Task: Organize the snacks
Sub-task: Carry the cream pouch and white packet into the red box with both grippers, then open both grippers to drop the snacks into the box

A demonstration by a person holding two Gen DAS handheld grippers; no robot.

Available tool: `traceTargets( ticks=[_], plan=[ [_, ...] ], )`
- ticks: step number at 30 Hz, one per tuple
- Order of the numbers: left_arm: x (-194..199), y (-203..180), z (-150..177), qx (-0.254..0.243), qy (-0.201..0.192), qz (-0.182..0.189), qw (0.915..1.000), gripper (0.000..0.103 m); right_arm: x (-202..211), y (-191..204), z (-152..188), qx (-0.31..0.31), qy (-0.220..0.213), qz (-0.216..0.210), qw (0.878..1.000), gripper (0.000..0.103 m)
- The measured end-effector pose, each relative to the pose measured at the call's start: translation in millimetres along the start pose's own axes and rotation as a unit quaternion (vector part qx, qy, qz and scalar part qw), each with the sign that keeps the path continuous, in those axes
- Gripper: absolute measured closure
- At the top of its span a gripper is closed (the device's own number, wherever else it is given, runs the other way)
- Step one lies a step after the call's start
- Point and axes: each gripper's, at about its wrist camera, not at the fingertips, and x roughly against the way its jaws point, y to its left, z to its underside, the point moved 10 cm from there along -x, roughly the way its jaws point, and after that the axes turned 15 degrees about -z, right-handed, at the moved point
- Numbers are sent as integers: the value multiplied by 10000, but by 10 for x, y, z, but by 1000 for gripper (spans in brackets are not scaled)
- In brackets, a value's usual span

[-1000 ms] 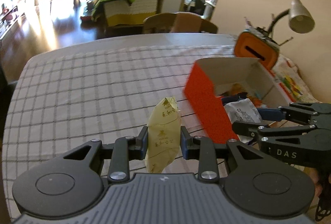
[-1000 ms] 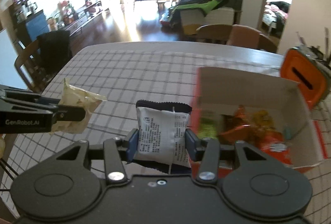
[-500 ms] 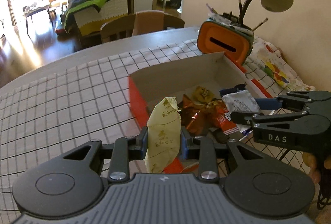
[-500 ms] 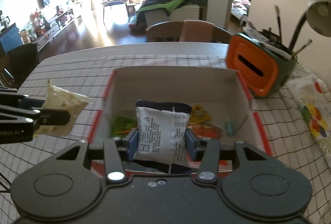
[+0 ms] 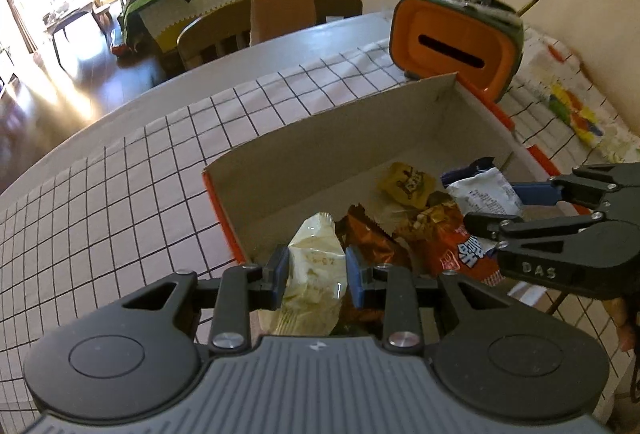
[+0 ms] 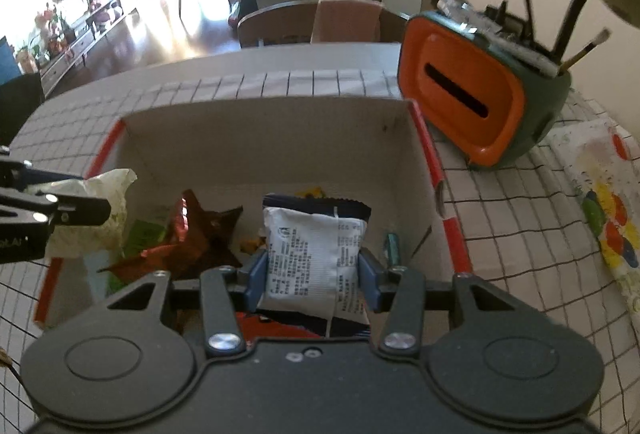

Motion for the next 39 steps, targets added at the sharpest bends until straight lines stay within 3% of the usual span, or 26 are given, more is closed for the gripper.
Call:
traceTargets(
  ticks=[12,30,31,34,39],
  plan=[
    [-285,-123,-22,-135,328,-145,9993,73,-314,-103,15,57,413,-134,9990,56],
    [57,-91,49,109,6,86,9999,73,108,88,-77,99,103,-387,9992,41],
    [81,-84,55,122,-14,107,9999,71,138,105,-81,105,80,-397,9991,41],
    [176,-43,80,215,-123,178,9995,53,247,178,-84,141,8,-430,9990,35],
    [346,0,111,246,-335,235,9989,49,436,315,-79,192,-145,-442,9987,26]
  ],
)
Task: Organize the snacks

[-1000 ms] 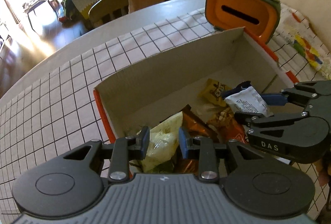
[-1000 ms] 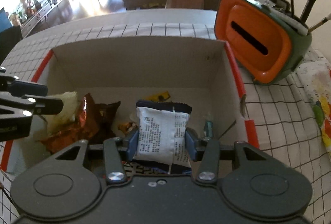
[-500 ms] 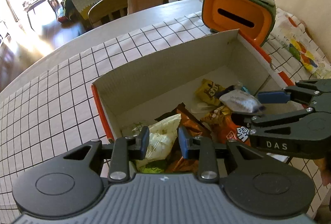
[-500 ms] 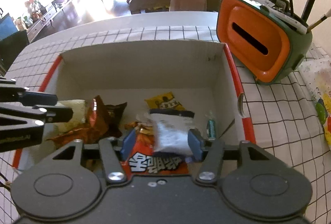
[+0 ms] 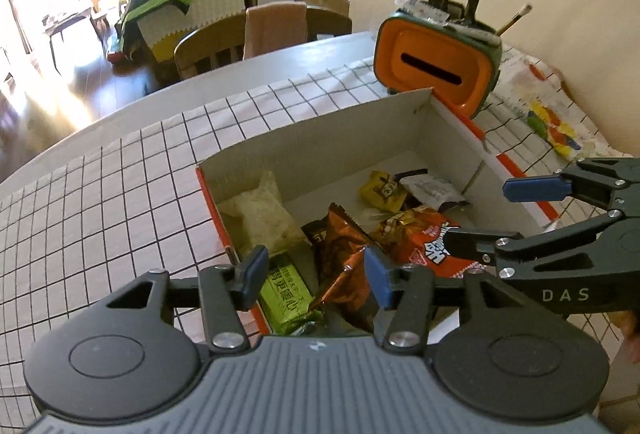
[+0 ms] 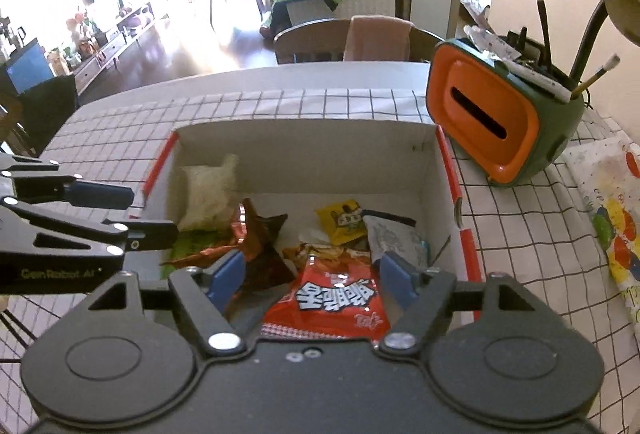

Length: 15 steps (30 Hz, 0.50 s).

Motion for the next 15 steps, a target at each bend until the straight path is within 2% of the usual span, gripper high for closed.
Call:
traceTargets(
  ticks=[2,4,12,15],
  plan=[
    [84,38,6,43,-95,30,9999,41,58,58,-5,6,-74,-10,10000,22],
    [166,75,6,50,-237,-4,9997,37,112,124,-7,26,-150,-4,9999,18],
    [471,284,107,143,-562,-17,9983,26,325,388,6,268,-438,98,9986,4],
    [584,384,162,229,-645,-35,9976,23,393,485,12,389,-530,125,9978,3]
  ],
)
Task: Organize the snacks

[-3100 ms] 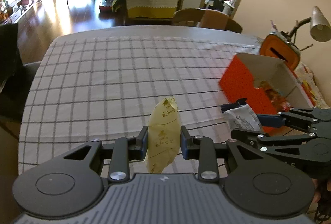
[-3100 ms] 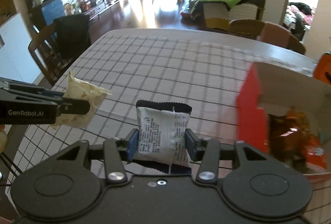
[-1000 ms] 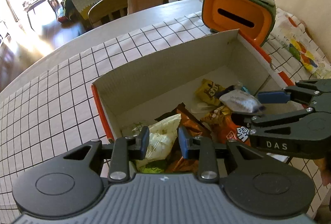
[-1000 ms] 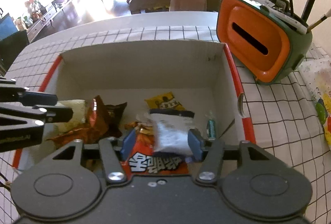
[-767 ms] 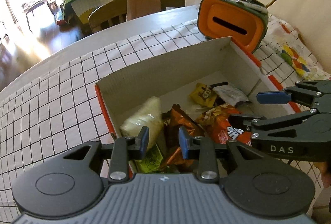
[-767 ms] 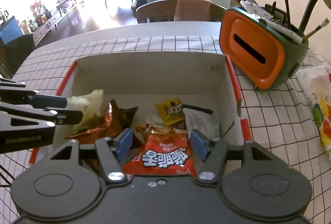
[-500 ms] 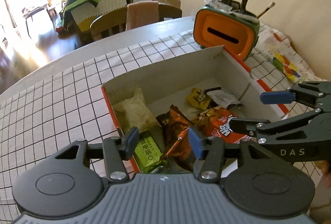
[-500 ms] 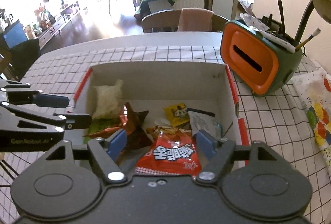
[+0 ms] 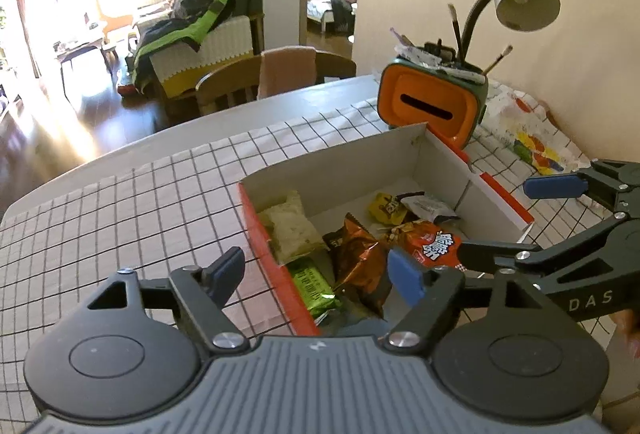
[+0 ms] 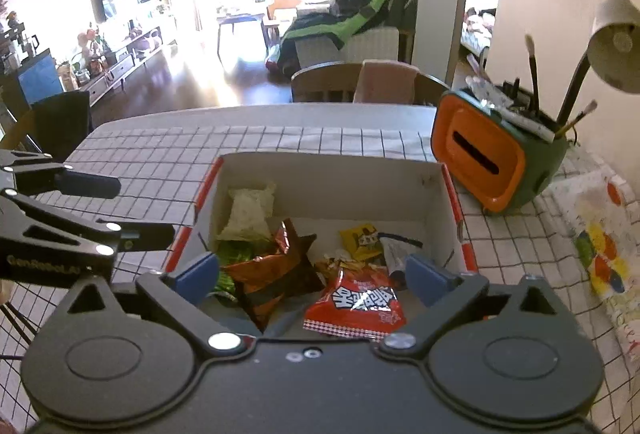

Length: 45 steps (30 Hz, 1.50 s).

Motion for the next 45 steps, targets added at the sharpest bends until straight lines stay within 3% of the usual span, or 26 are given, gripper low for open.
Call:
traceTargets(
  ticks=[13,19,45],
  plan=[
    [334,244,161,339,-65,109,9993,17,311,160,14,-342,-501,-26,9982,0],
    [426,259,183,517,-149,104,9985,1,384,189,65,-550,-626,-36,9965,0],
    [471,195,183,632,-274,23,9976,0,494,258,55,-534,-986,-48,9937,0]
  ],
)
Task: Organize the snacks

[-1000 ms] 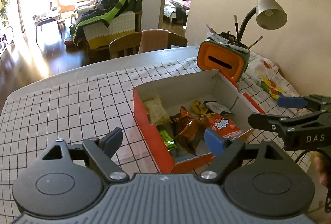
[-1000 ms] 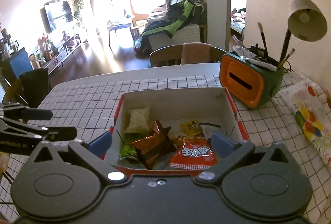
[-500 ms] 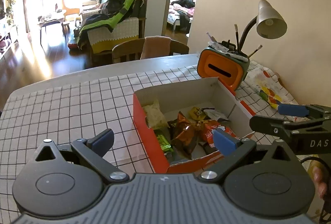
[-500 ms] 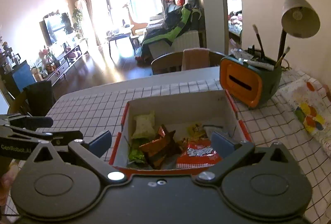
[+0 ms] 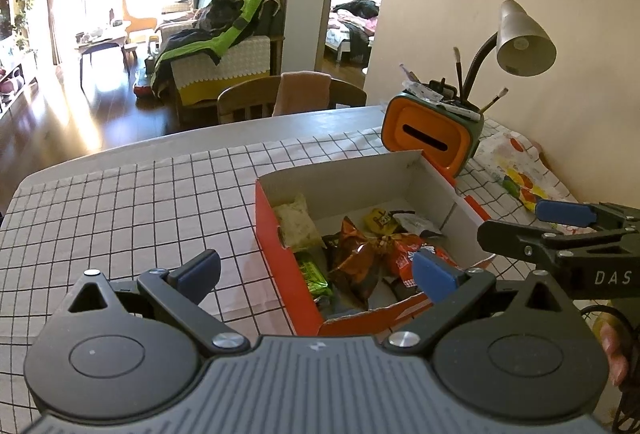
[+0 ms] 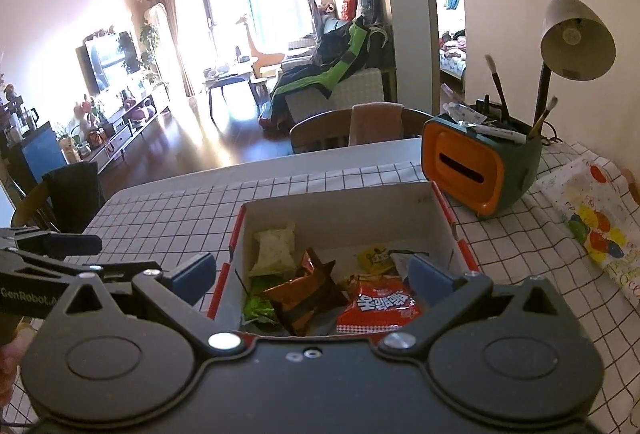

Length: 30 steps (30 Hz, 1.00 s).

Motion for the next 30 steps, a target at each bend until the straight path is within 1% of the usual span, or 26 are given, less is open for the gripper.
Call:
traceTargets(
  ticks=[7,30],
  plan=[
    [-5,-1,-1,-1,-15,-58,10000,0,-14,5,4,-62,7,-85,9999,0],
    [-20,-6,2,28,3,-28,10000,0,-6,-11,59,-219,28,-103,9997,0]
  ],
)
